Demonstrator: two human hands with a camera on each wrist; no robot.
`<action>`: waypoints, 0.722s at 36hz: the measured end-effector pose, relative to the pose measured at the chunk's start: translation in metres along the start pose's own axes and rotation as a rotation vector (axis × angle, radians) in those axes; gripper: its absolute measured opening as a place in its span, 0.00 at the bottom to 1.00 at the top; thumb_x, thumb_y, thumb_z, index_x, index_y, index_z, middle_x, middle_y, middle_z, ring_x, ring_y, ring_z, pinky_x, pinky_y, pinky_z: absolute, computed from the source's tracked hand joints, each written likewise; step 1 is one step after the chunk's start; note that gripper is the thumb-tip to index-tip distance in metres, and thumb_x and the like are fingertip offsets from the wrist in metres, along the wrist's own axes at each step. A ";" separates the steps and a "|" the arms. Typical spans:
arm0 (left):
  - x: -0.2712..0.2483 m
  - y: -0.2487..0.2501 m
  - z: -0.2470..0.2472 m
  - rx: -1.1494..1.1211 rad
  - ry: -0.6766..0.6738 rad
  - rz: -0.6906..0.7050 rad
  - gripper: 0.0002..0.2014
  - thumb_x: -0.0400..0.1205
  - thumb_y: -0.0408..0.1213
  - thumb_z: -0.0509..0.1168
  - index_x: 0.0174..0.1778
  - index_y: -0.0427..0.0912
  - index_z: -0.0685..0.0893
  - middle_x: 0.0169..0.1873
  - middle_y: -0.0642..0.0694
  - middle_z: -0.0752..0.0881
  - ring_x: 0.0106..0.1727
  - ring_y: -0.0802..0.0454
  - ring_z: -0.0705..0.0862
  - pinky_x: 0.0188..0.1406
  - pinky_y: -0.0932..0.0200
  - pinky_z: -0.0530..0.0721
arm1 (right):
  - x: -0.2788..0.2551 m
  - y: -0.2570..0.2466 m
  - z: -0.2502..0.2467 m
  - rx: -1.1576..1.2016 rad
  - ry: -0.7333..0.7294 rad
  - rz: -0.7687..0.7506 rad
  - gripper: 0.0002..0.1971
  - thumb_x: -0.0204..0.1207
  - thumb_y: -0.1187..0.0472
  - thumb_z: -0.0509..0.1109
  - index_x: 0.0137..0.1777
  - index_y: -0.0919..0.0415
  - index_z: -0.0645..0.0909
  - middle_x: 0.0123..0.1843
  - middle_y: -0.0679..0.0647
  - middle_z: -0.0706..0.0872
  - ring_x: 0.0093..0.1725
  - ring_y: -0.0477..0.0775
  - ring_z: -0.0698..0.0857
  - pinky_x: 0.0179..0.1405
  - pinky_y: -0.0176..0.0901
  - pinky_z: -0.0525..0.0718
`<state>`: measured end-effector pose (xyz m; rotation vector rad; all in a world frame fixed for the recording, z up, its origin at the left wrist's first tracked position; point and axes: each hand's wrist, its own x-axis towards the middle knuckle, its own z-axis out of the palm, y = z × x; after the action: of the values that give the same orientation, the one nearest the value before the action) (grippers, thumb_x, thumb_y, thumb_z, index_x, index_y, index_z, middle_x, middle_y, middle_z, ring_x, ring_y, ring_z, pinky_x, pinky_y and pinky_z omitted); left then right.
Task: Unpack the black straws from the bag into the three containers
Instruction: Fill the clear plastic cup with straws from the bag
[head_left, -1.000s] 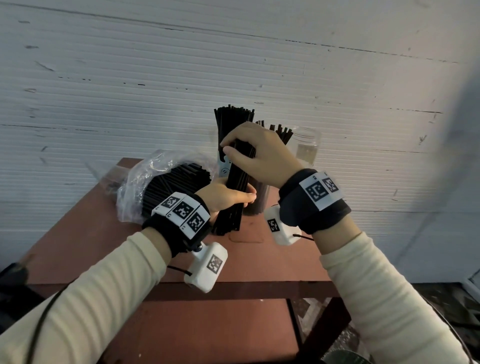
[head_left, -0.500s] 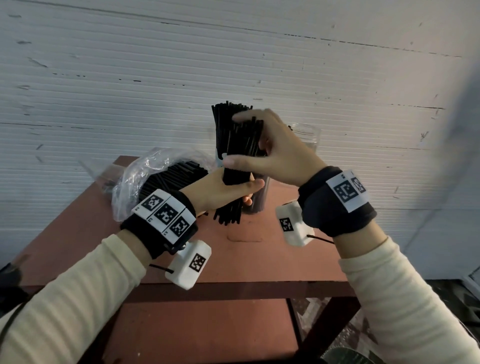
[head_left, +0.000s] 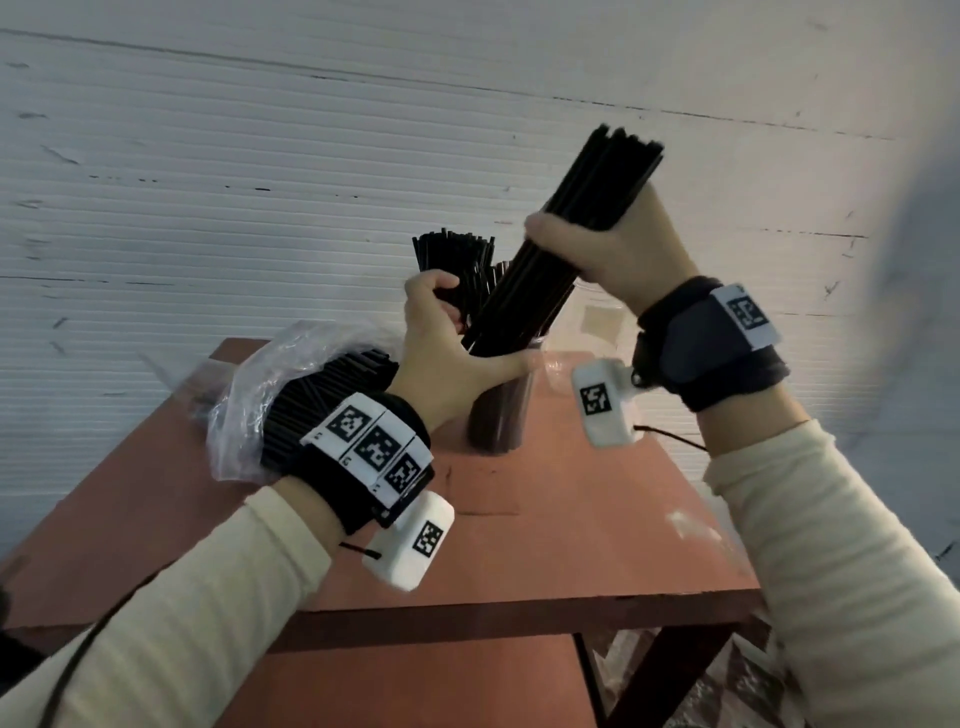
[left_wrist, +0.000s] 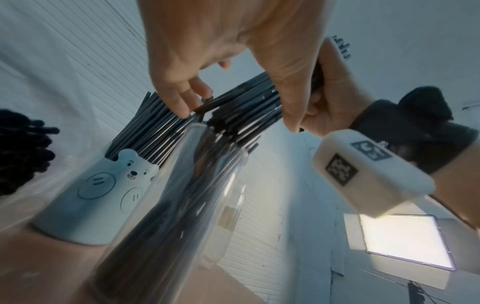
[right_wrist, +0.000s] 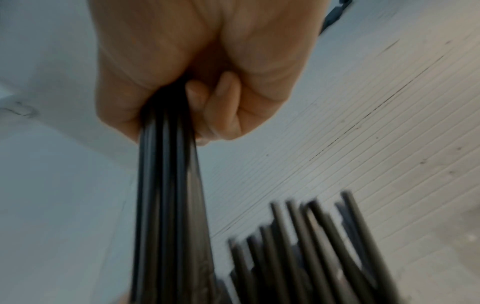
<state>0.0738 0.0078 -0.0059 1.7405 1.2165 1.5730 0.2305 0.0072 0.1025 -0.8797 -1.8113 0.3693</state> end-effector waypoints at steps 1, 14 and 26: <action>0.004 -0.004 0.002 0.022 0.015 -0.011 0.52 0.49 0.63 0.77 0.64 0.56 0.57 0.60 0.45 0.68 0.61 0.52 0.74 0.61 0.60 0.77 | 0.004 0.001 -0.005 0.004 0.027 0.022 0.13 0.73 0.62 0.76 0.39 0.74 0.80 0.31 0.53 0.80 0.27 0.42 0.80 0.25 0.34 0.76; 0.046 -0.029 0.010 0.042 -0.307 -0.199 0.47 0.64 0.42 0.84 0.77 0.46 0.67 0.61 0.57 0.81 0.65 0.57 0.81 0.69 0.57 0.77 | 0.042 0.017 -0.020 0.000 0.083 0.148 0.10 0.71 0.60 0.75 0.37 0.60 0.75 0.33 0.57 0.76 0.31 0.53 0.75 0.25 0.42 0.70; 0.046 -0.036 0.008 0.052 -0.314 -0.213 0.40 0.62 0.46 0.84 0.70 0.51 0.75 0.58 0.57 0.85 0.62 0.57 0.83 0.70 0.50 0.78 | 0.050 0.037 0.005 -0.128 -0.090 0.226 0.10 0.71 0.61 0.73 0.37 0.60 0.73 0.33 0.59 0.70 0.28 0.54 0.67 0.20 0.39 0.64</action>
<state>0.0683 0.0660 -0.0139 1.7452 1.2444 1.1078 0.2312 0.0692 0.1114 -1.1797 -1.8383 0.4458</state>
